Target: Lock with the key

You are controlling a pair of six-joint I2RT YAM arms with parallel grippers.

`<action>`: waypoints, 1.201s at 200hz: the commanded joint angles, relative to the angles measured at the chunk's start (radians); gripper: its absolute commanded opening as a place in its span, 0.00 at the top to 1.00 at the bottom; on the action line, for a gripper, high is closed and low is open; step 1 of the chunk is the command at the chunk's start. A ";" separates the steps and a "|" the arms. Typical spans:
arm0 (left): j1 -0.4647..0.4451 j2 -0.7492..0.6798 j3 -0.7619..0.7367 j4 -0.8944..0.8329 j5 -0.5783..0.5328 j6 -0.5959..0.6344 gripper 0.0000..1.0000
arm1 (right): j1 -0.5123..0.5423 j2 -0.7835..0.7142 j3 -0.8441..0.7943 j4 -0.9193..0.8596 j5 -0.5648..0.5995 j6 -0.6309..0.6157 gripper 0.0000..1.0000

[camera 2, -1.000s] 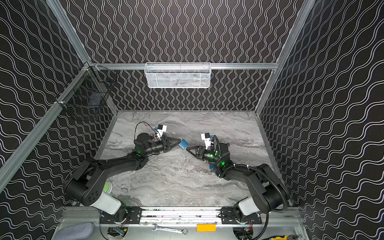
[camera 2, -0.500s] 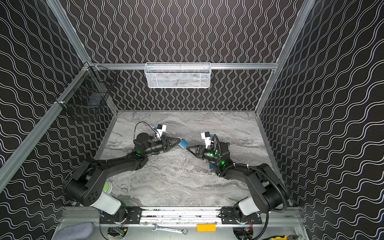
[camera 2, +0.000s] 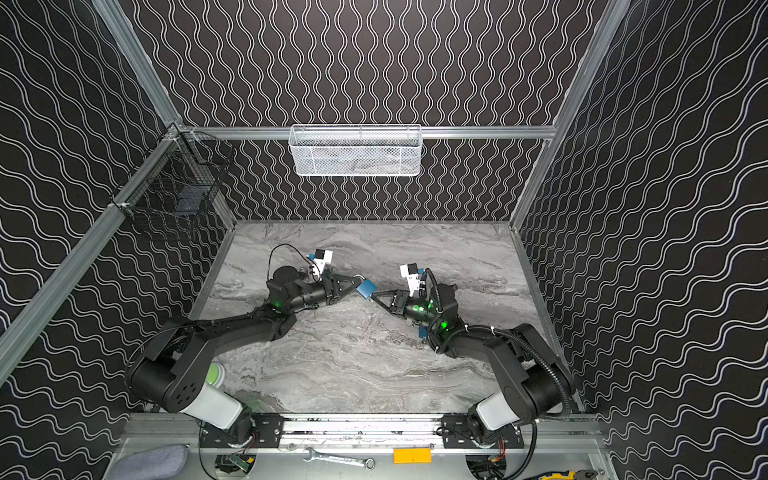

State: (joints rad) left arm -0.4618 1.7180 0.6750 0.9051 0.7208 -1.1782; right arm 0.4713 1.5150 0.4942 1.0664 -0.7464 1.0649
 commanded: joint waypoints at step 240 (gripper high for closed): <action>0.076 0.052 0.119 -0.105 0.051 0.027 1.00 | -0.083 -0.245 -0.096 -0.296 0.077 -0.164 1.00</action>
State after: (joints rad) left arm -0.3931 1.7721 0.7403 0.9161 0.7555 -1.2362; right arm 0.4099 1.2991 0.4007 0.8455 -0.6678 0.9447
